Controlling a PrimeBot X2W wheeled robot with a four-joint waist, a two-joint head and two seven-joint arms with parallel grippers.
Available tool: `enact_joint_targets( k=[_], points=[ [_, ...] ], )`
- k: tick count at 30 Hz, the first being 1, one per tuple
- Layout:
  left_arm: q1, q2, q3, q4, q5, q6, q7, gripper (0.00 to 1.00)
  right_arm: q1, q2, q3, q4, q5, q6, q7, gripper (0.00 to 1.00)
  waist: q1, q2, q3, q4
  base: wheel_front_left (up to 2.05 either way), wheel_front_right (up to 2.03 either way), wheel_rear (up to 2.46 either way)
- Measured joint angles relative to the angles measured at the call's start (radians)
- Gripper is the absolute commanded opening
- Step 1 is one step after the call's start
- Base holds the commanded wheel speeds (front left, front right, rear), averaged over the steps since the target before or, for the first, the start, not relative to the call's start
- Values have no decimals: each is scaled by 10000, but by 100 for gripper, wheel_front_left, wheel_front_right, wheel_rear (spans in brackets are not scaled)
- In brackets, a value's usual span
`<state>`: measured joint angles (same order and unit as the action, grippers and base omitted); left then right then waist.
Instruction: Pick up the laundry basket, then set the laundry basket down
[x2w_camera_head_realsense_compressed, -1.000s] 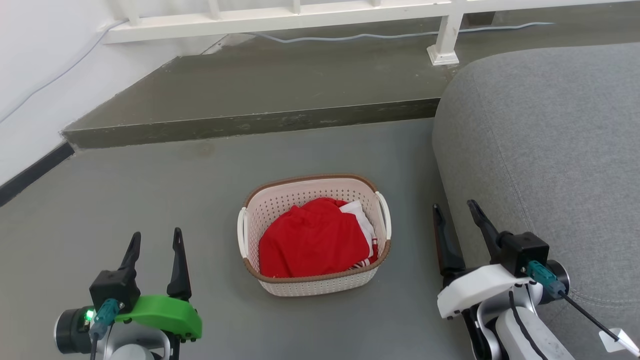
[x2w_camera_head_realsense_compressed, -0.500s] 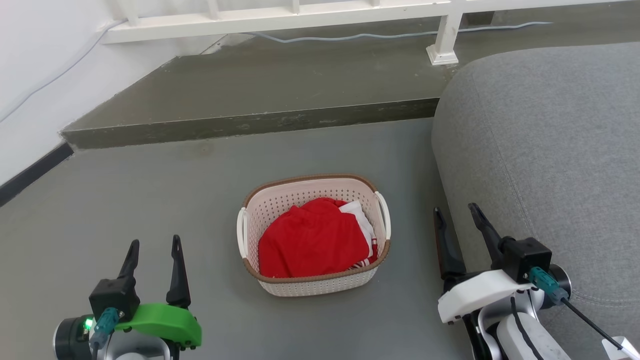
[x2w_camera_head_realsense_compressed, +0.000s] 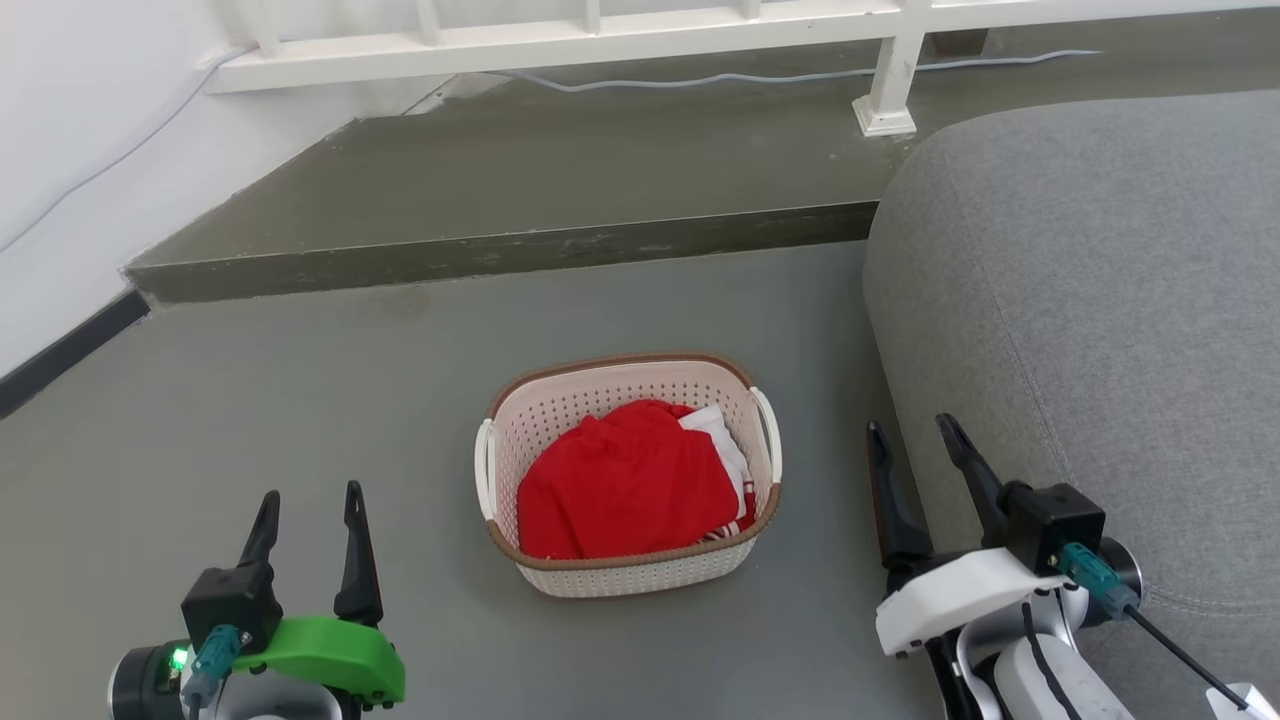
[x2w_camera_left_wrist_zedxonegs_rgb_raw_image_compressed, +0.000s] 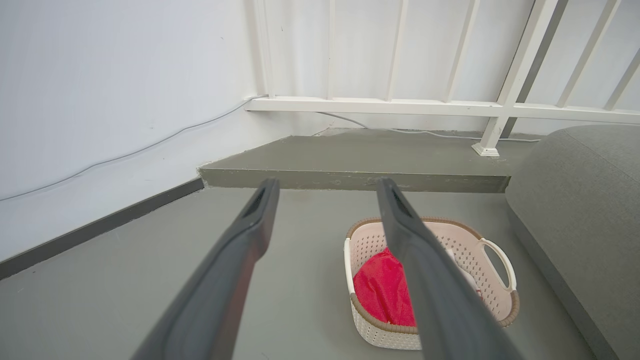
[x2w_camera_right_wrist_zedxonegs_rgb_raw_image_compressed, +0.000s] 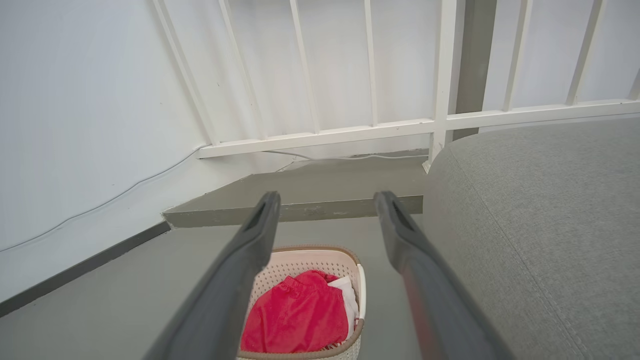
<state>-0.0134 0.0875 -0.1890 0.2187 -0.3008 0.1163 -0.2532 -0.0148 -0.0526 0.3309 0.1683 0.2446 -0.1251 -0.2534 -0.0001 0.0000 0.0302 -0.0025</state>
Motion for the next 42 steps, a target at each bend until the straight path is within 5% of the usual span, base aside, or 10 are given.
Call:
enact_joint_targets(
  k=[9, 10, 25, 42],
  points=[
    [139, -29, 2, 0, 65, 0, 0, 100, 90, 2, 15, -8, 2, 0, 0, 100, 0, 0, -110, 7, 0, 0, 0],
    [162, -33, 2, 0, 63, 0, 0, 0, 105, 4, 17, -12, 2, 0, 0, 0, 0, 0, -123, 9, 0, 0, 0],
    [349, -171, 203, 552, -694, -123, 293, 0, 774, 17, 88, -15, 757, 136, 6, 0, 1, 0, -132, 3, 0, 0, 0],
    [321, -230, 629, 619, -3095, -558, 1035, 0, 849, 19, -629, -219, 3398, 368, 357, 0, 1, 0, -146, 19, 0, 0, 0]
  ],
)
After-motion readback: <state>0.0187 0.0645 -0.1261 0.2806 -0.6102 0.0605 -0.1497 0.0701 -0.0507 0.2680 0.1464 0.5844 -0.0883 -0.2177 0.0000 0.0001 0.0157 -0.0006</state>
